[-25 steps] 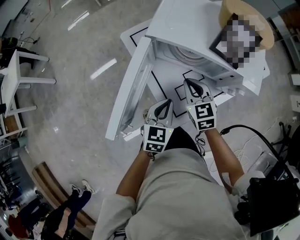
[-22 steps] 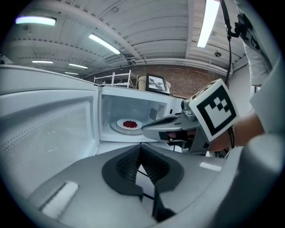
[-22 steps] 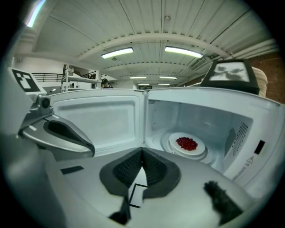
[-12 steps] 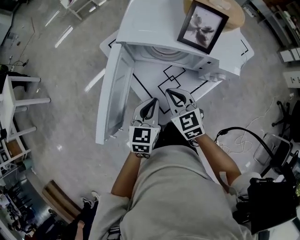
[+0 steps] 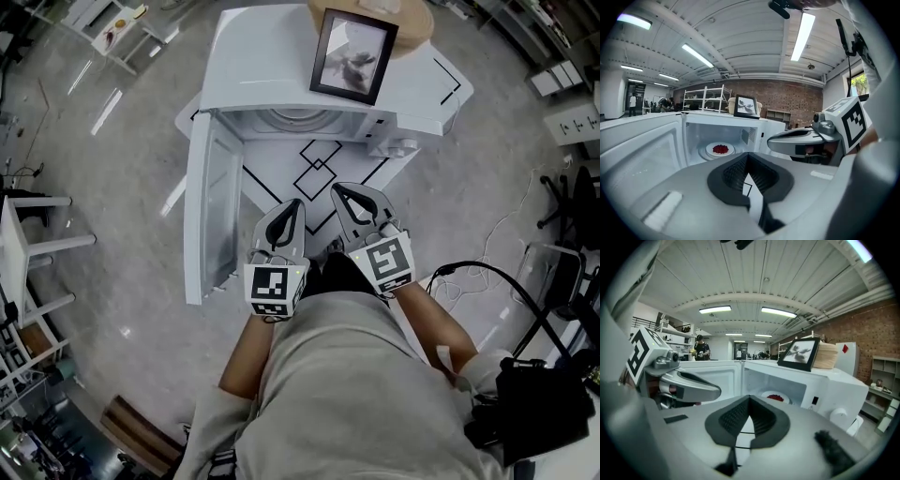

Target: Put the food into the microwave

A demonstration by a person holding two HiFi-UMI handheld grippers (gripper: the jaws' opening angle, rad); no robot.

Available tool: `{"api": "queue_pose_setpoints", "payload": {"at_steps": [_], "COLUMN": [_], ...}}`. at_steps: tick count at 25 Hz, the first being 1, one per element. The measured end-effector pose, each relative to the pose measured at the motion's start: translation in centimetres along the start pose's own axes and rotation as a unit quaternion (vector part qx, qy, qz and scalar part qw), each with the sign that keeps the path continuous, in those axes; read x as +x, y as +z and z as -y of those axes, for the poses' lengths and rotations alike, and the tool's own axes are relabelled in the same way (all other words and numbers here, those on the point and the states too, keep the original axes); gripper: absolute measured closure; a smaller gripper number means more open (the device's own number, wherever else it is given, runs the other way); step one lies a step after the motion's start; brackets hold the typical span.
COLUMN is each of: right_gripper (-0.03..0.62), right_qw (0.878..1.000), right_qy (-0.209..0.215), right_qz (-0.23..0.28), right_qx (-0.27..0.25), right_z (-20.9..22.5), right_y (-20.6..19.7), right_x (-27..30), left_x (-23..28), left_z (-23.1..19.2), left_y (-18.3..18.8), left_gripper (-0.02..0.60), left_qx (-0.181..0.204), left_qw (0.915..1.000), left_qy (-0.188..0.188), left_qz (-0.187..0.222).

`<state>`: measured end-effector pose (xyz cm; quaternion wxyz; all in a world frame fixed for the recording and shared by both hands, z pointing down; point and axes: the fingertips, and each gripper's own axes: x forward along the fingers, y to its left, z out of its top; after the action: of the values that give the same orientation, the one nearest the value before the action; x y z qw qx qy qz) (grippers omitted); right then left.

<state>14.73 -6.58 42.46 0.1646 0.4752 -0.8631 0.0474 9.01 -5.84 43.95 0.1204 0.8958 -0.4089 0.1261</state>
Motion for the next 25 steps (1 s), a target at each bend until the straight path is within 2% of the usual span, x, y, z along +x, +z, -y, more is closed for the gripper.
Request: {"api": "queue_pose_setpoints", "payload": {"at_steps": [10, 25], "right_gripper": [0.583, 0.583], "right_qw": [1.0, 1.0], "right_qy": [-0.004, 0.005], "right_qz": [-0.001, -0.006], "right_qx": [-0.008, -0.029], "right_z": [-0.1, -0.7], "right_y": [0.1, 0.4], "right_x": [-0.2, 0.8], "left_x": [0.6, 0.3], "left_z": [0.3, -0.7], "left_y": [0.8, 0.0], "left_gripper": [0.574, 0.574], "left_qx": [0.018, 0.009], "left_qw": [0.9998, 0.9999], "left_qy": [-0.008, -0.004], "left_qz": [0.009, -0.004]}}
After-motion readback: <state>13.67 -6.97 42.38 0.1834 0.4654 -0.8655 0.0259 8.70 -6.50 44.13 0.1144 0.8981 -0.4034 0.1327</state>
